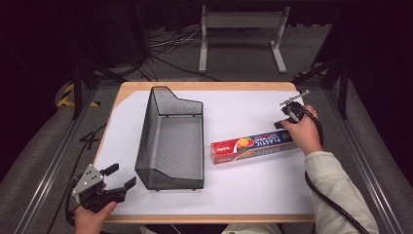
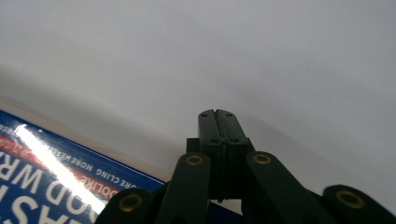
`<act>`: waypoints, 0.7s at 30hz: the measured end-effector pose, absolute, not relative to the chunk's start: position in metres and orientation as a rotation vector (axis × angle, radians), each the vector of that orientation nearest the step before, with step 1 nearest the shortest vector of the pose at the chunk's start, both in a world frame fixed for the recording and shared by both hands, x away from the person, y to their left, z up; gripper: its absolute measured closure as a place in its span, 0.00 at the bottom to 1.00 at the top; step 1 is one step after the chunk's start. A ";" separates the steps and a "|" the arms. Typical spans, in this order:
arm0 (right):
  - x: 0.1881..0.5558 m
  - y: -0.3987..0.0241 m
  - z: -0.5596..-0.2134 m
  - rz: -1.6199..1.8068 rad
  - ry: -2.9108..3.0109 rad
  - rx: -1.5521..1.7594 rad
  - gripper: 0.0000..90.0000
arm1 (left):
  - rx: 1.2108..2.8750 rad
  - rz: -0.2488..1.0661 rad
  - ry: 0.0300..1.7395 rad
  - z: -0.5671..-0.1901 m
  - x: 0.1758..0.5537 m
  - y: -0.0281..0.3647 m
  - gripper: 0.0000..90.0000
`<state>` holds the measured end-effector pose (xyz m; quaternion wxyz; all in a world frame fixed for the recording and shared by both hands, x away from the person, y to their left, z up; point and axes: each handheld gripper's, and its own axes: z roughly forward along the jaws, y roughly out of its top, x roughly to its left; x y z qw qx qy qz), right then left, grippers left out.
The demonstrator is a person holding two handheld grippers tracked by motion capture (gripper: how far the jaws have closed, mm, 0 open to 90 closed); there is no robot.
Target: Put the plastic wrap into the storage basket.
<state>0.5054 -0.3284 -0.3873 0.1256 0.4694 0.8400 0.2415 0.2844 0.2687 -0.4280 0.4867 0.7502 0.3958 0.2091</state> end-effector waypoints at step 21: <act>0.510 -0.335 -0.395 0.580 2.456 1.549 1.00 | 1.814 0.502 0.962 -0.428 0.283 0.271 0.23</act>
